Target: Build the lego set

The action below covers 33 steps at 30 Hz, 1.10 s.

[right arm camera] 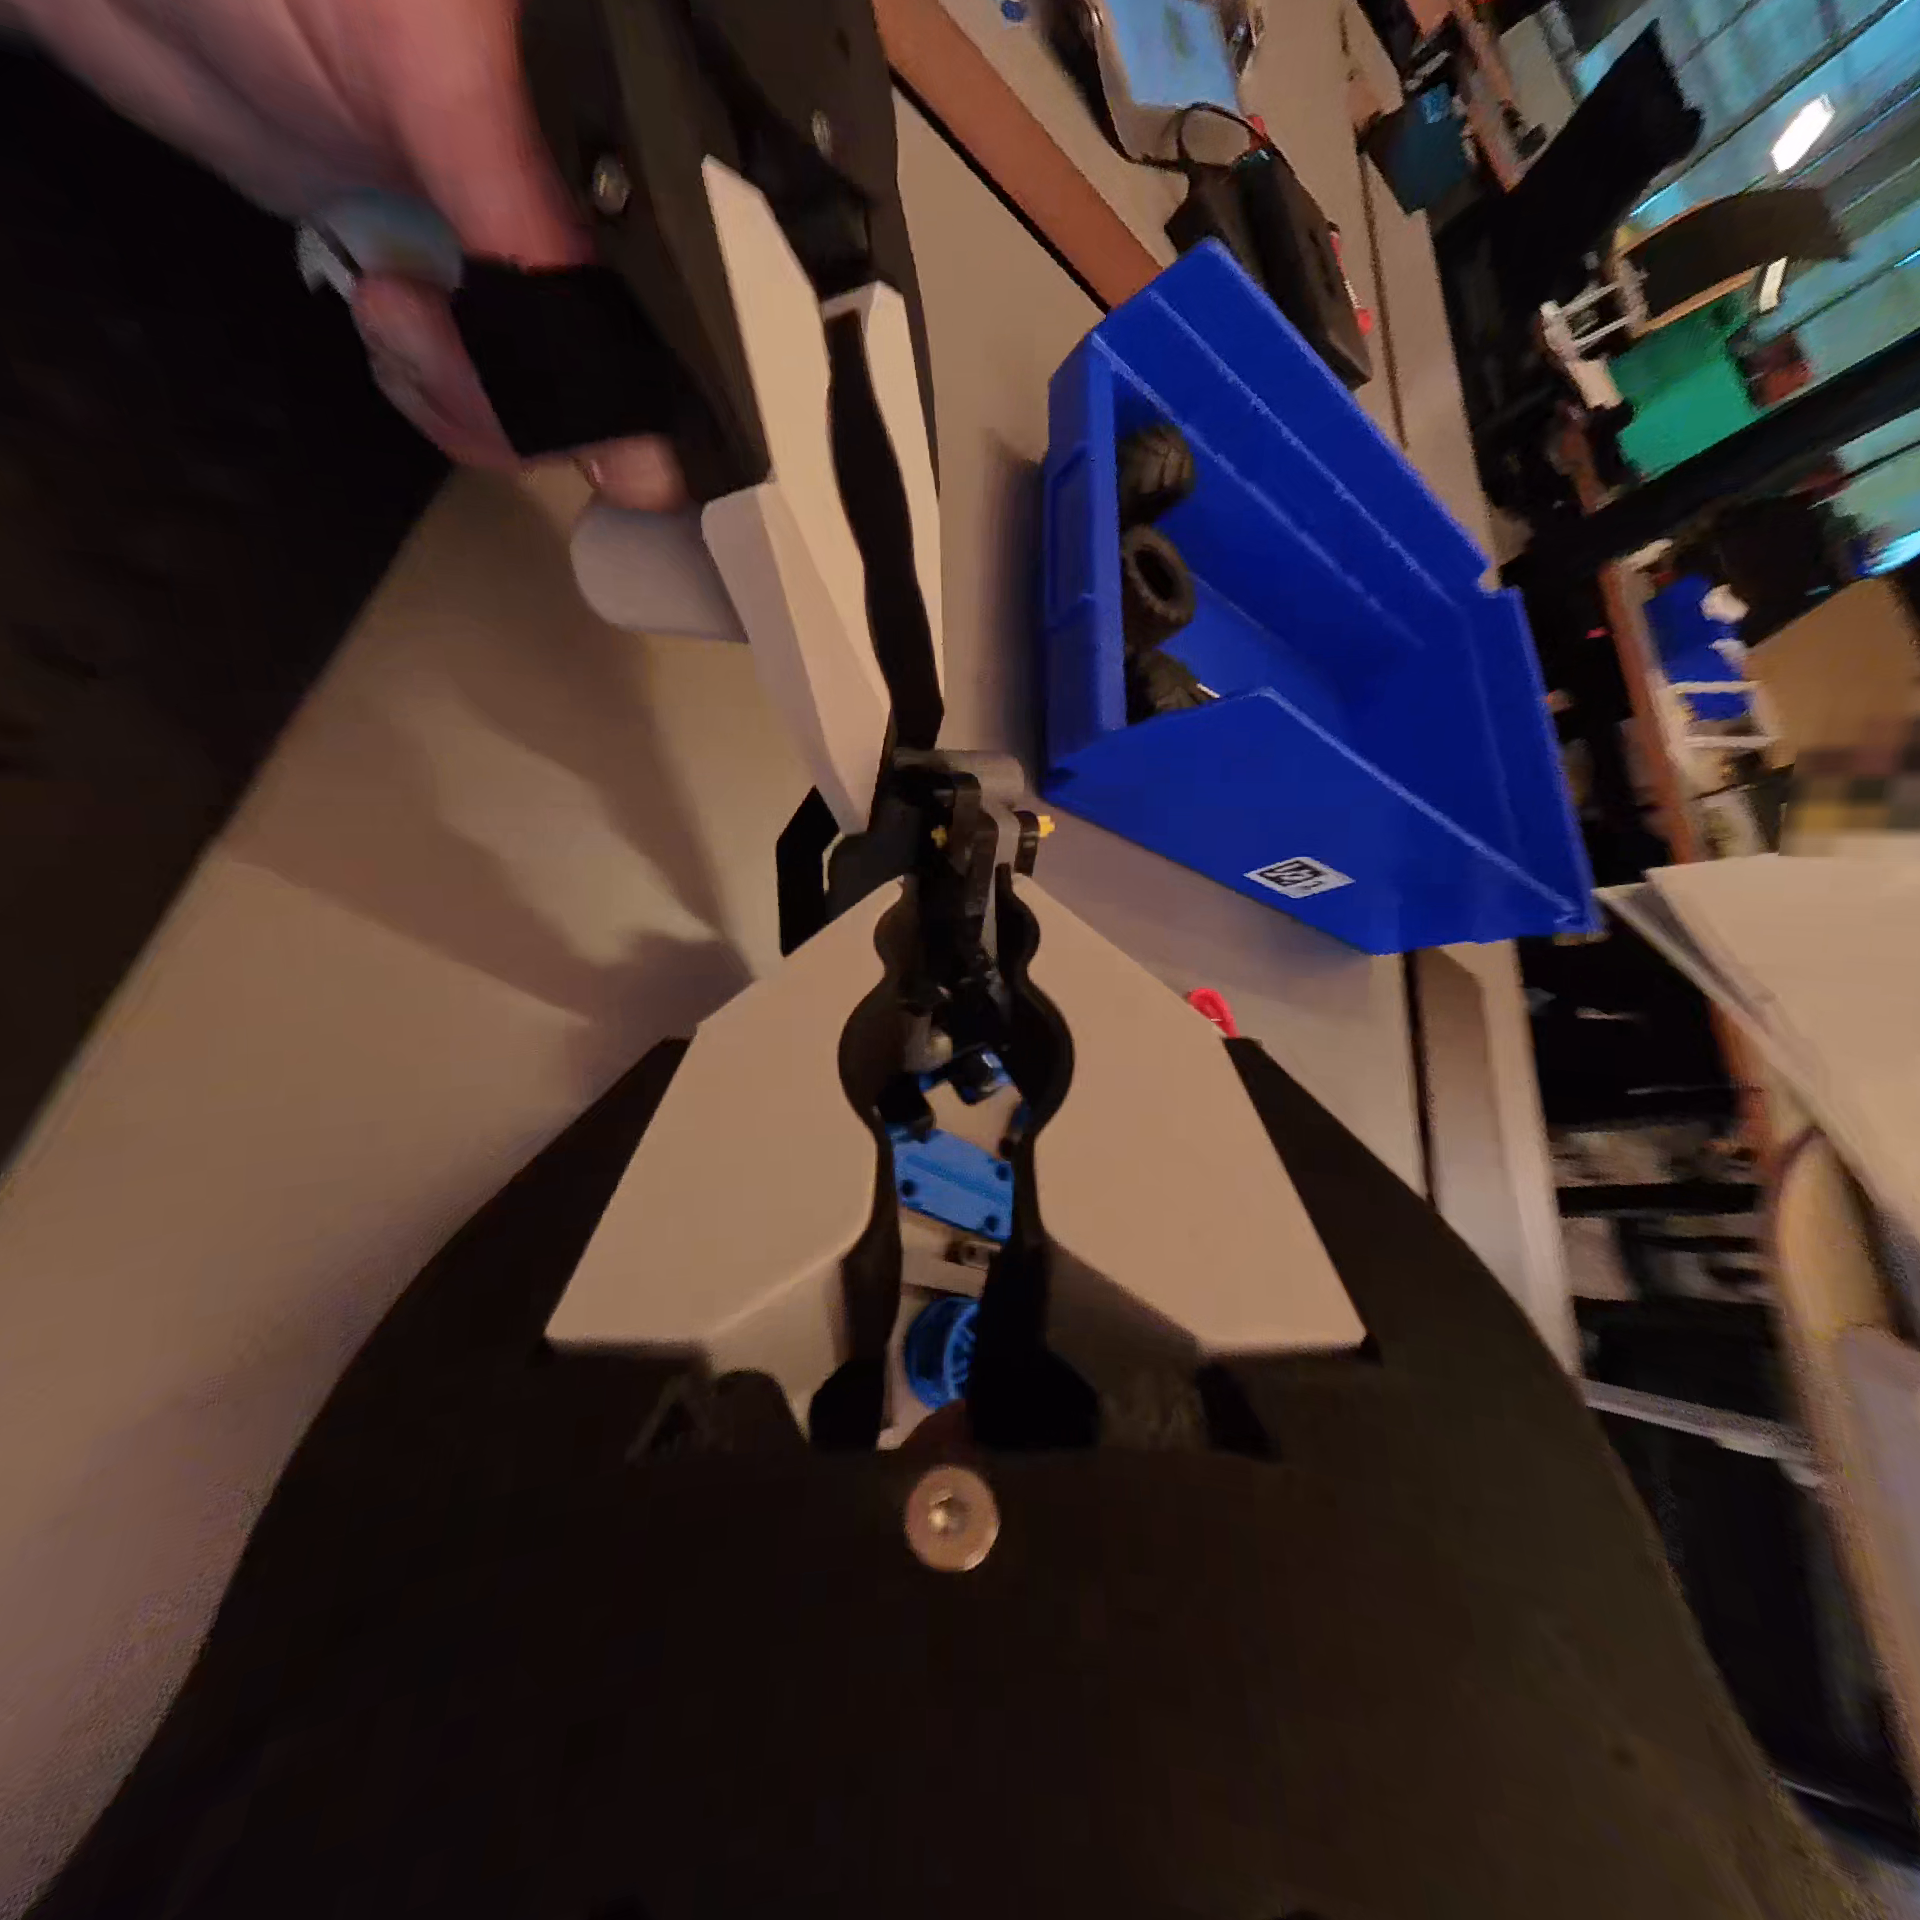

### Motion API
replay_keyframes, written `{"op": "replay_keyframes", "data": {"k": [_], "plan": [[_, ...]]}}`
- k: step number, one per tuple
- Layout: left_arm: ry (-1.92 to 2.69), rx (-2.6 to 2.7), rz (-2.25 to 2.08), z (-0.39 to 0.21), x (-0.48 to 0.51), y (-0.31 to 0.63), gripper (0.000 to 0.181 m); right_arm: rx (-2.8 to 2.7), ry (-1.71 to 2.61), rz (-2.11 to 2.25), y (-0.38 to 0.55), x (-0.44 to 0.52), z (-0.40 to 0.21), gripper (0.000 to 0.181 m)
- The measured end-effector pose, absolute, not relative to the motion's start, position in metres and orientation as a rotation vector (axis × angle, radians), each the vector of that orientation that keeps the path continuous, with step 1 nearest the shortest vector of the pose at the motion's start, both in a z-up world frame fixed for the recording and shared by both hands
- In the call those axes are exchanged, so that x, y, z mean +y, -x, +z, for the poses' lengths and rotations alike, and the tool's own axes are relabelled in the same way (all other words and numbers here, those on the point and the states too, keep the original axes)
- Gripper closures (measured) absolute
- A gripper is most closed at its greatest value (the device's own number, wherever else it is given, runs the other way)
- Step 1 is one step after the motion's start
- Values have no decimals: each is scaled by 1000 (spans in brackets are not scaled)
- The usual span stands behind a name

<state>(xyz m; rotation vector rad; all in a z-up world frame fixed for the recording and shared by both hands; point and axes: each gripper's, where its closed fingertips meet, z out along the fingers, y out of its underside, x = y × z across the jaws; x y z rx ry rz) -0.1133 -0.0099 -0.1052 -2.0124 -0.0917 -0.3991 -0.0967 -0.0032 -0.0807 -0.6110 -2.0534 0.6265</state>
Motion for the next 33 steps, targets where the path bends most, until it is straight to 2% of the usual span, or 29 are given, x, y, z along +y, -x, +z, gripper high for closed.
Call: {"op": "replay_keyframes", "data": {"k": [4,7,13,17,20,22,26,33], "plan": [[1975,-180,-514,-101,-11,113,154,-1983,513,545,102,-11,-77,164],[1975,-204,-523,-103,-10,112,154,-1960,520,458,106,-5,-81,168],[1947,-65,-458,-94,-14,110,151,-1921,599,643,104,-9,-68,173],[1940,220,-146,-84,-22,116,127,-1981,679,830,99,-5,-74,176],[1951,488,84,-87,-23,106,95,-2017,693,969,95,-7,-78,176],[1955,609,138,-95,-20,99,99,-2023,688,1061,92,-11,-76,176],[1920,714,97,-100,-13,80,135,-2040,695,1178,86,-18,-74,175],[1944,784,157,-120,-8,79,138,-2117,697,1030,87,-17,-94,175]]}}
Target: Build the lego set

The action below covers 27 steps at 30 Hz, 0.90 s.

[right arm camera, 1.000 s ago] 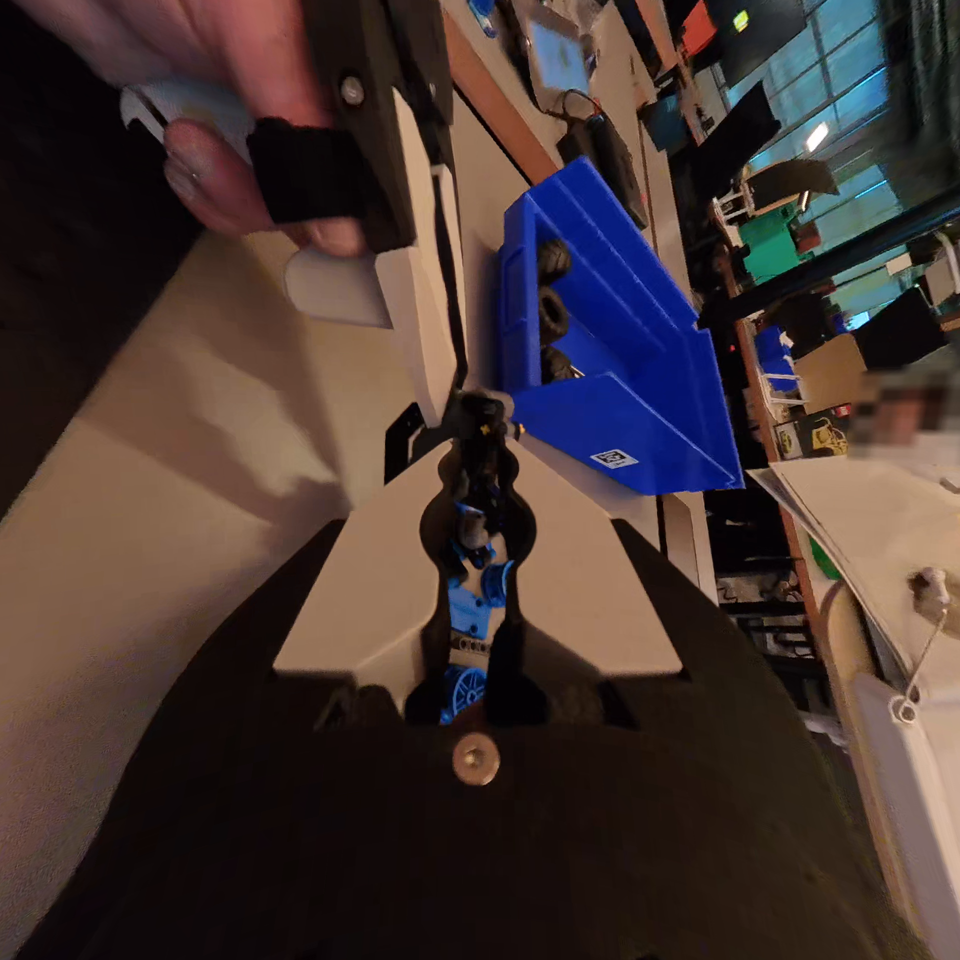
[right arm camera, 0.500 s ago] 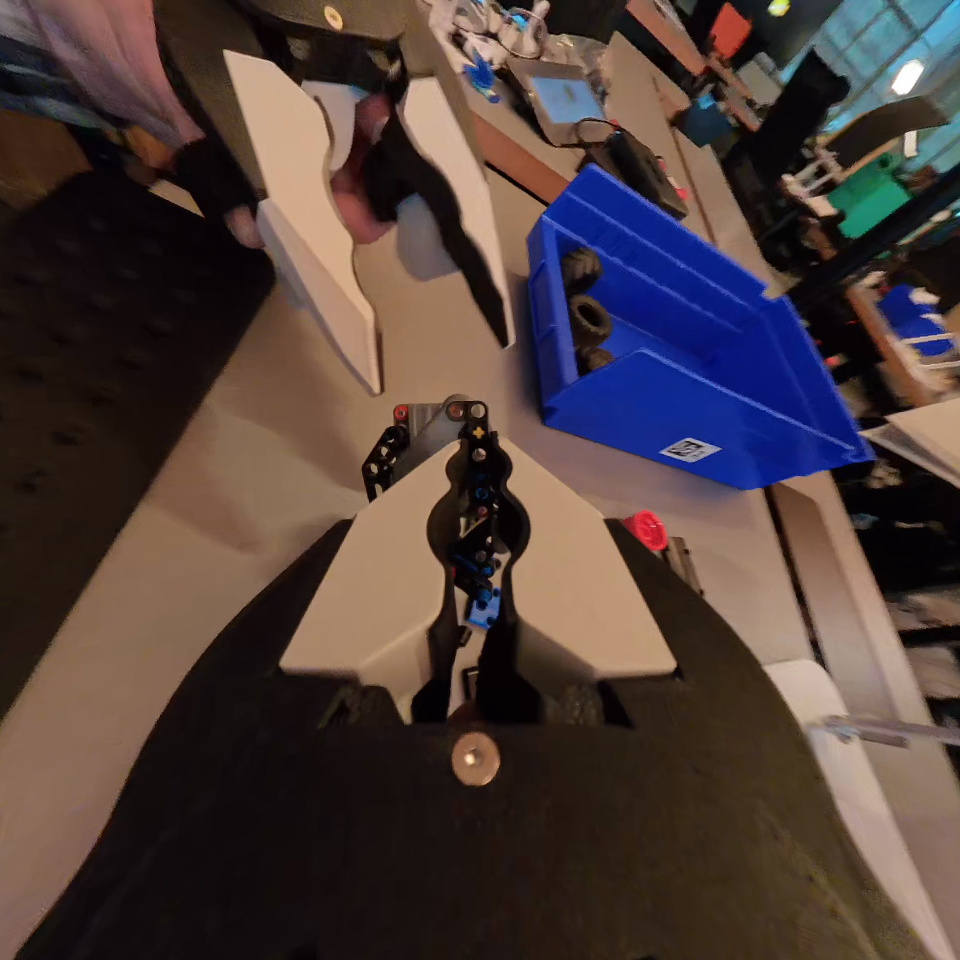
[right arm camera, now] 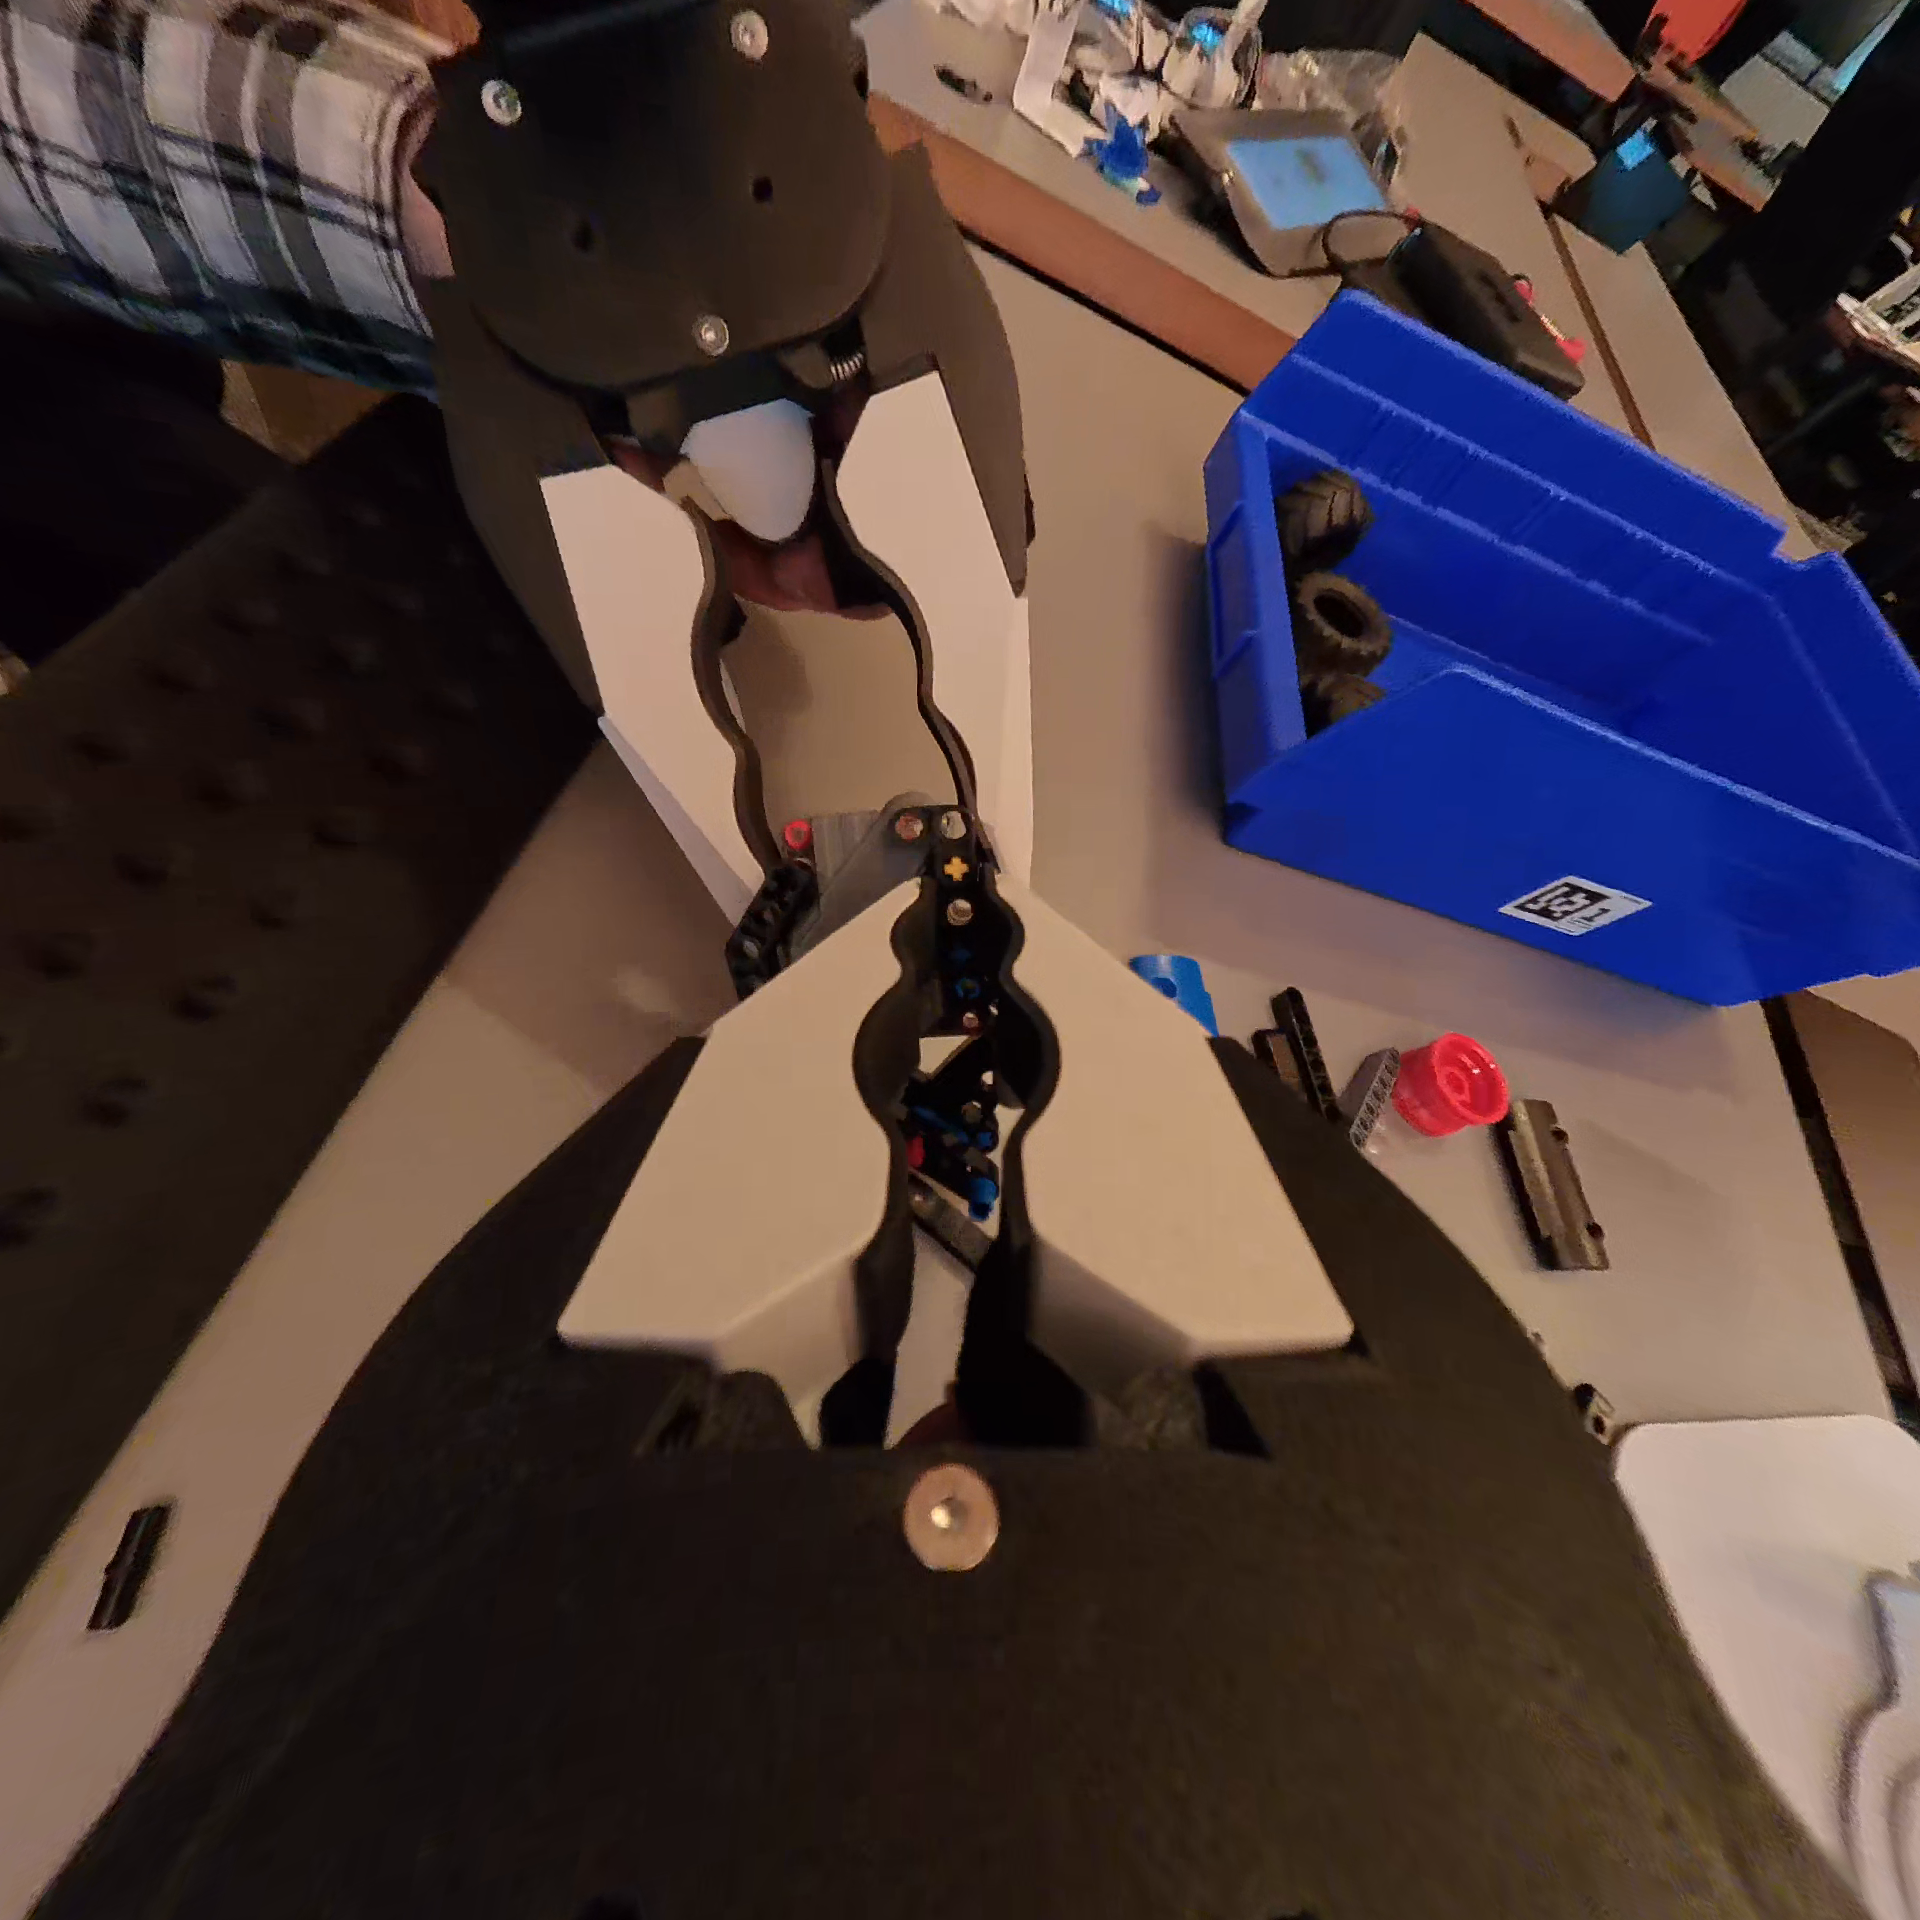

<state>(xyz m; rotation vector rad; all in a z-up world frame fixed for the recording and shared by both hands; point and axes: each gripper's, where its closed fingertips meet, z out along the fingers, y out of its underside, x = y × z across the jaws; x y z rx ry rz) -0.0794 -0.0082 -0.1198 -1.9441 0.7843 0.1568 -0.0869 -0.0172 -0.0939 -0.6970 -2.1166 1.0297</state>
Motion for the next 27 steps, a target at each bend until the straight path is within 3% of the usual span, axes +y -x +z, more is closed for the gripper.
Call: {"op": "replay_keyframes", "data": {"k": [4,16,19,27], "plan": [[1927,827,200,-127,-8,79,138,-2115,662,919,85,-17,-100,176],[1878,823,72,-130,-11,67,139,-2095,740,1128,72,-17,-97,176],[1947,737,69,-141,-18,93,140,-1950,793,1217,66,12,-57,176],[1958,792,43,-144,-13,81,138,-2097,831,1256,51,8,-76,175]]}}
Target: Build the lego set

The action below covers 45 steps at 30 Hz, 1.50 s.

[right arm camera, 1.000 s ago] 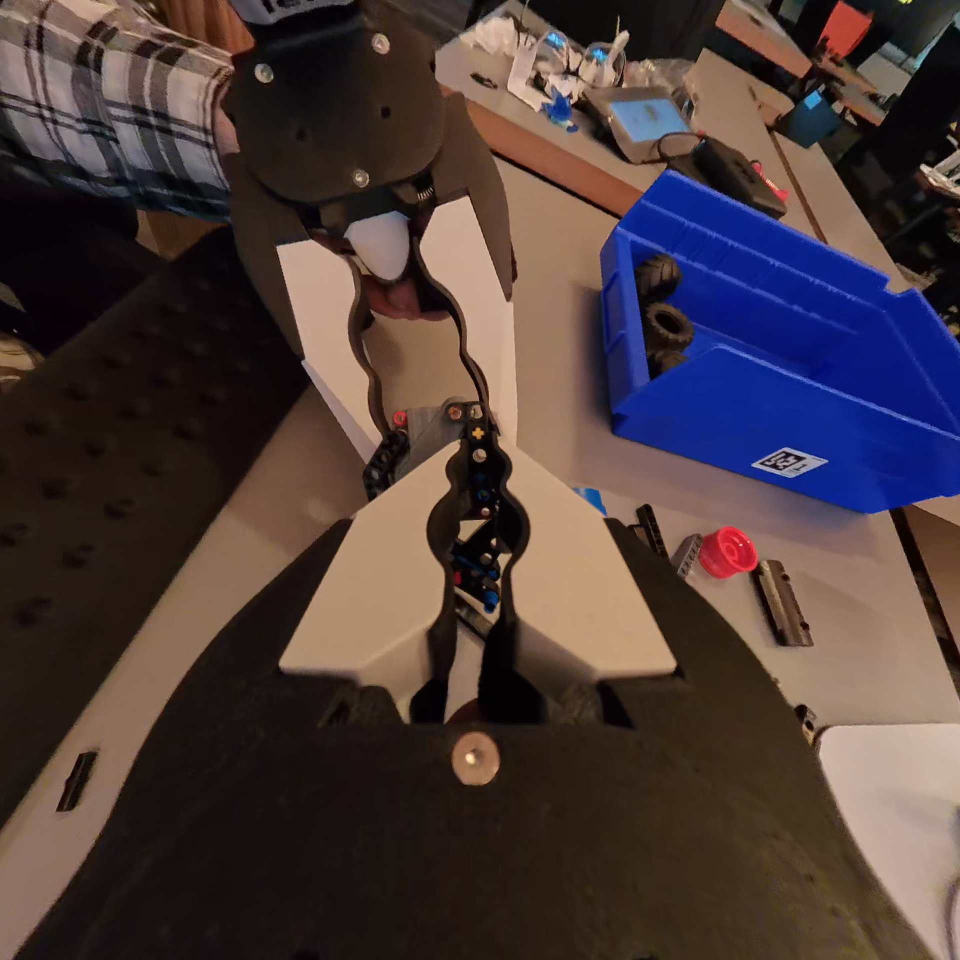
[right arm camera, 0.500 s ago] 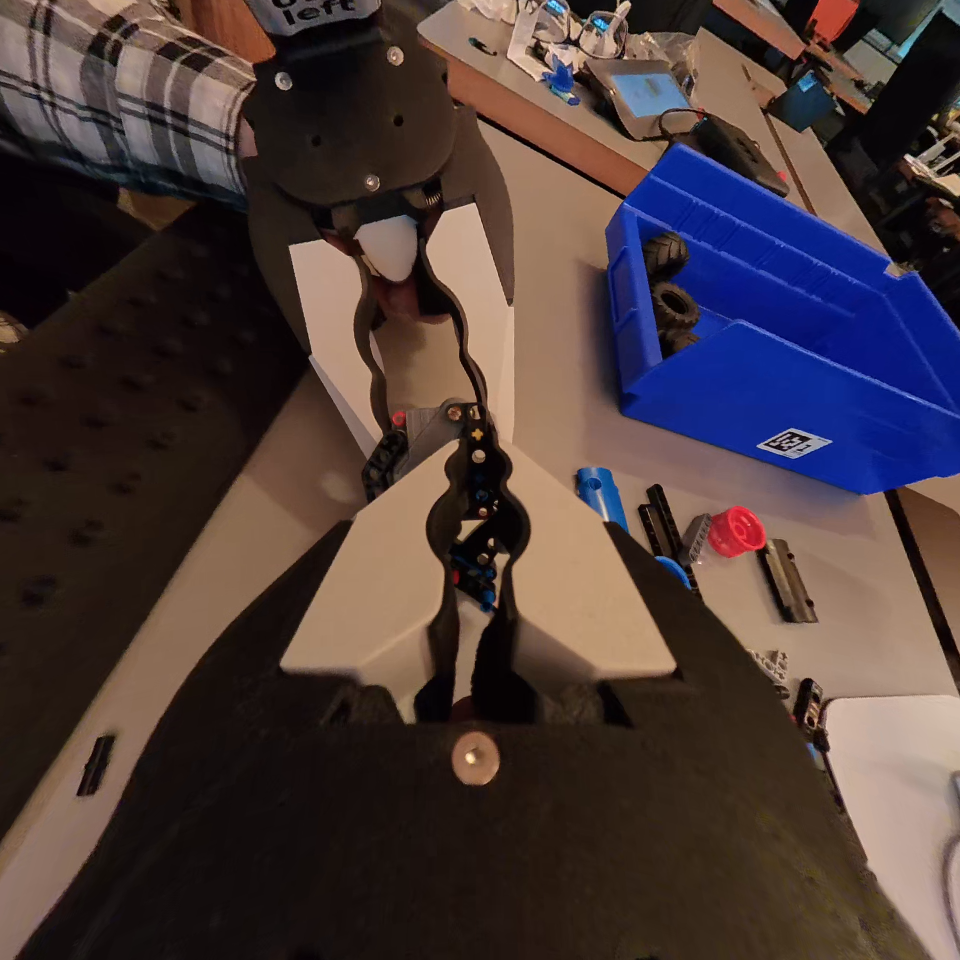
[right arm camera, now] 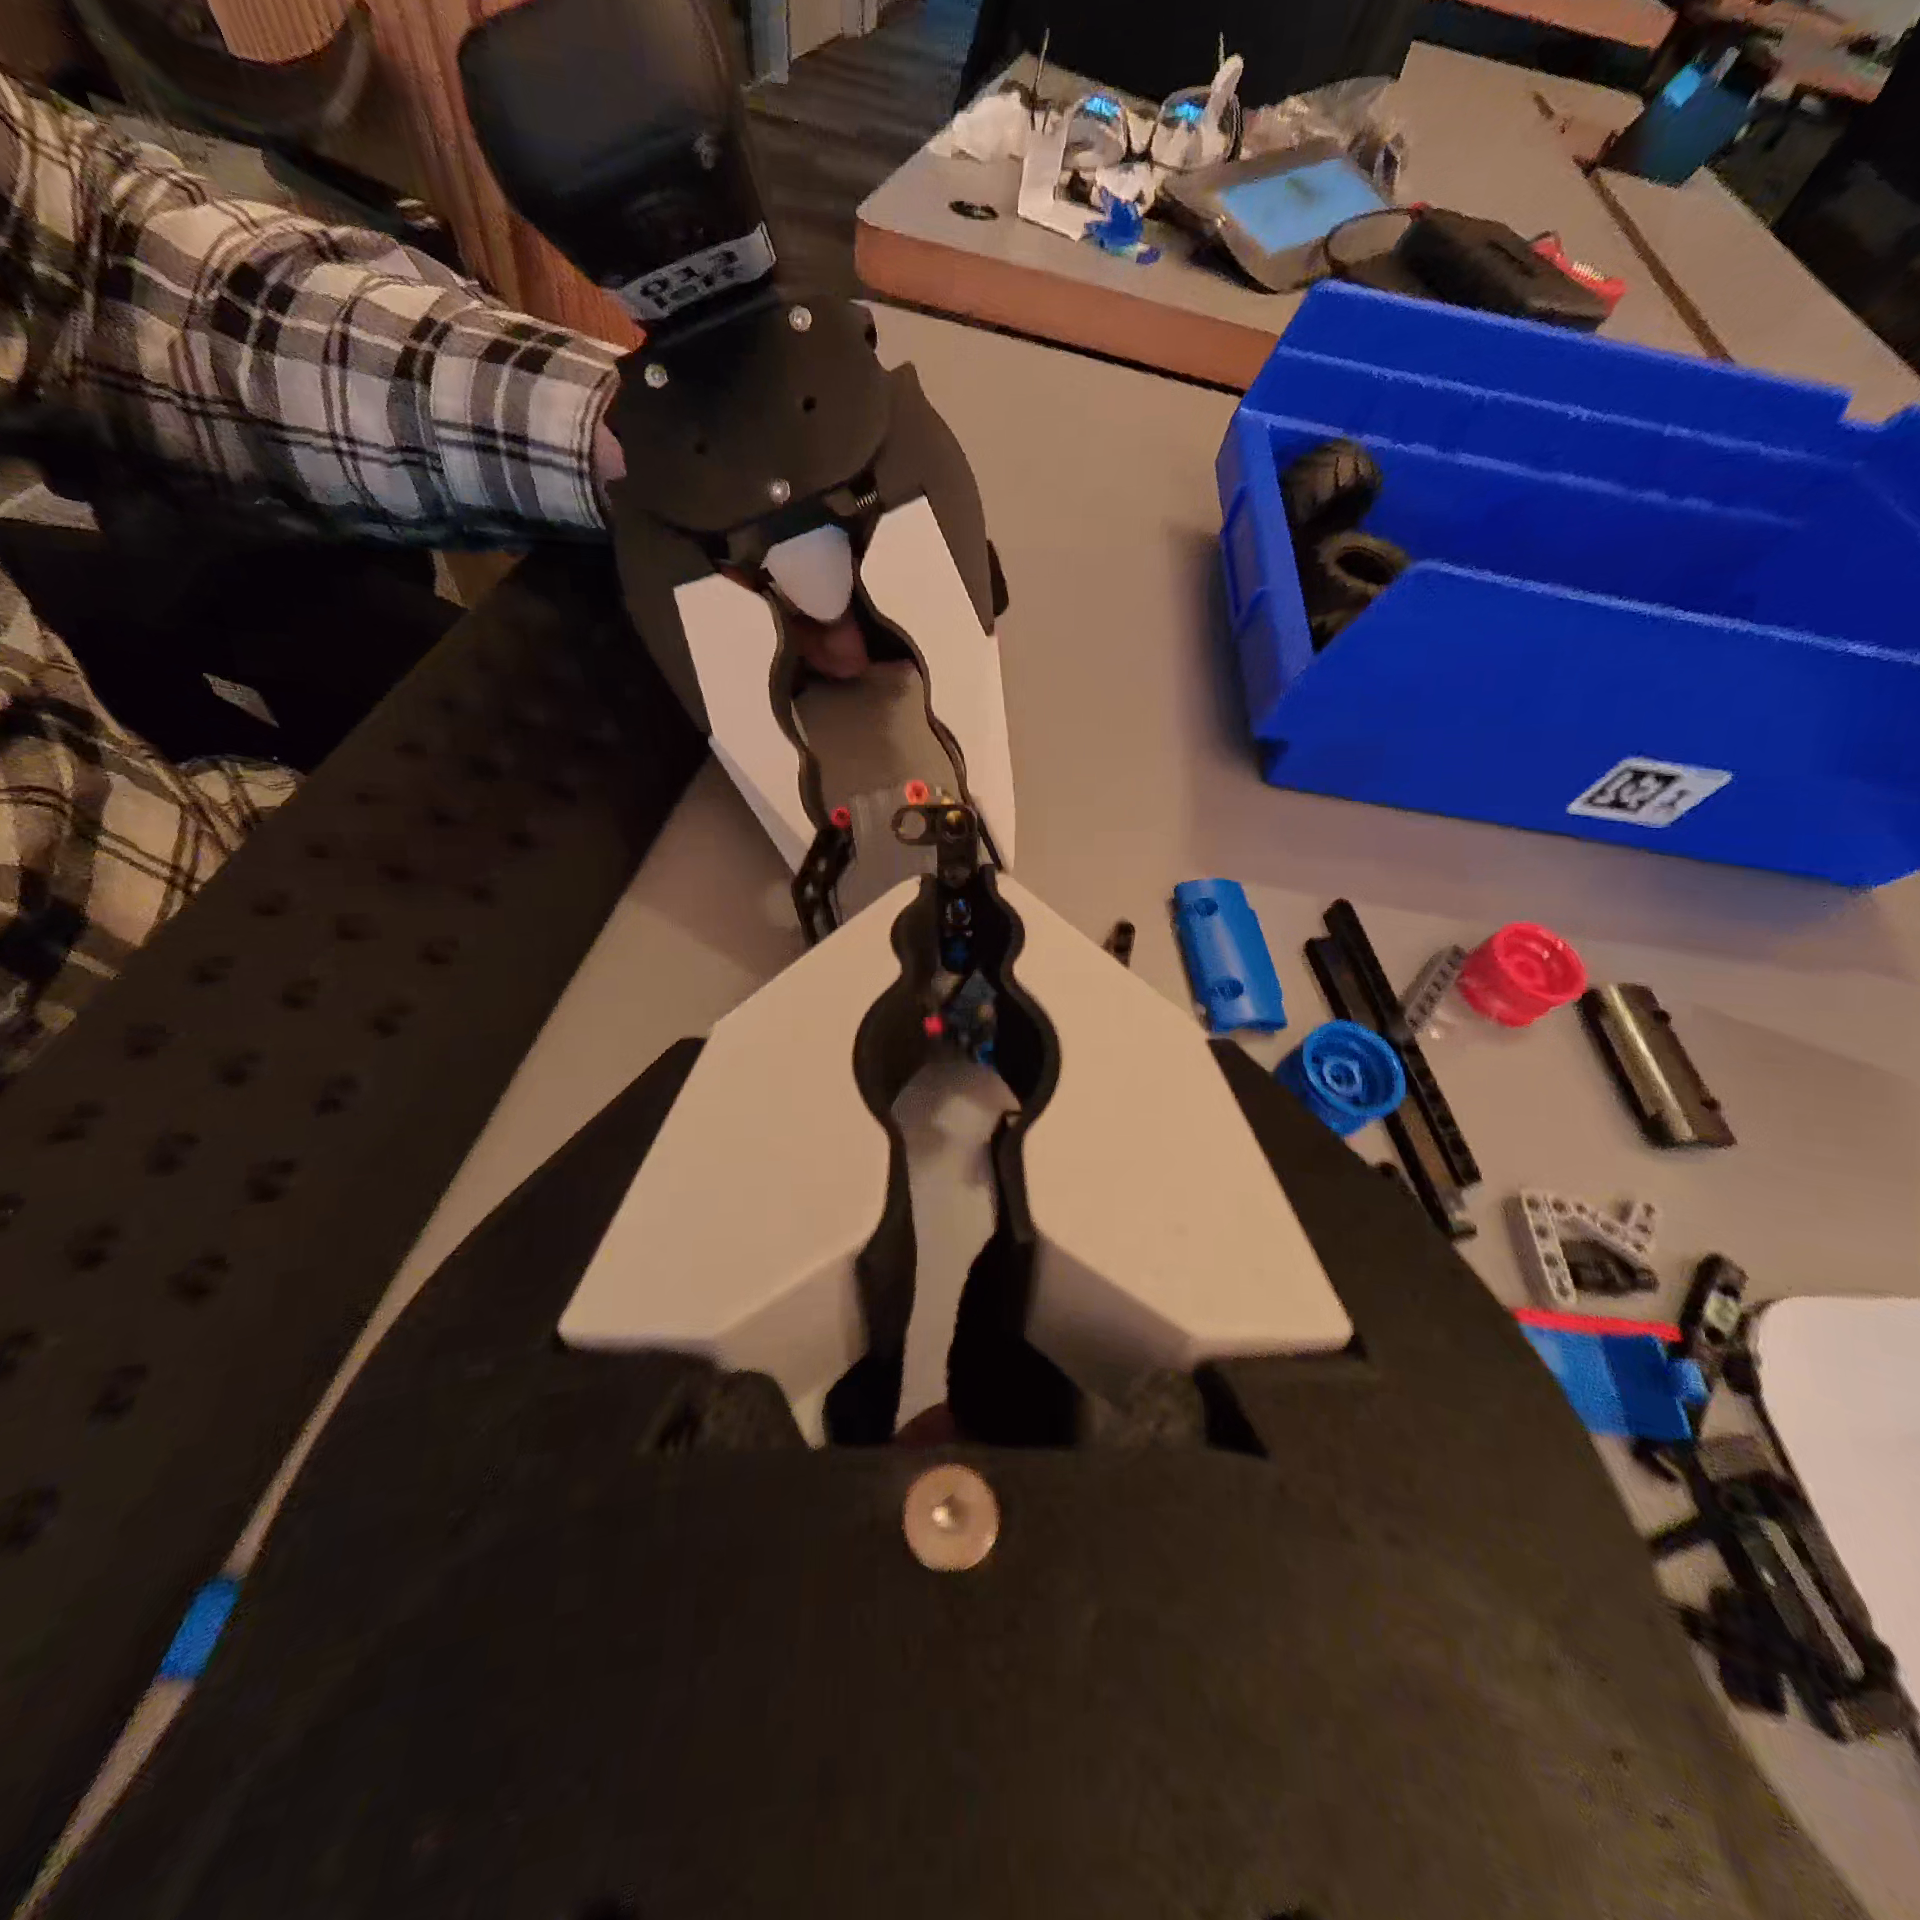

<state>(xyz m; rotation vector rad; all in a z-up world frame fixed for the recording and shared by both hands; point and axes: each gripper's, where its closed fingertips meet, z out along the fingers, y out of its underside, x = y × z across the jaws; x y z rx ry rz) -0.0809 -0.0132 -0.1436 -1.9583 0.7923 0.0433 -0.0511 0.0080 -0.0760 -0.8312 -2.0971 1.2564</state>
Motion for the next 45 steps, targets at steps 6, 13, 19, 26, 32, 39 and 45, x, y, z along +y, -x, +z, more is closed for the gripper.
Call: {"op": "replay_keyframes", "data": {"k": [6,13,19,26,32,39,45], "plan": [[1997,687,22,-144,-17,105,137,-2223,947,1093,34,31,-95,175],[2032,661,10,-147,-21,113,129,-2451,1055,785,14,42,-157,175],[2045,643,21,-144,-25,118,114,-2485,1087,751,14,39,-169,172],[2065,657,15,-142,-35,119,112,-2420,1143,861,8,50,-147,158],[2114,606,-37,-144,-41,128,107,-2430,1106,730,1,53,-160,157],[2240,560,-83,-145,-54,141,105,-2397,1064,742,8,47,-152,161],[2269,496,-156,-144,-41,128,107,-2200,824,877,48,-14,-97,128]]}}
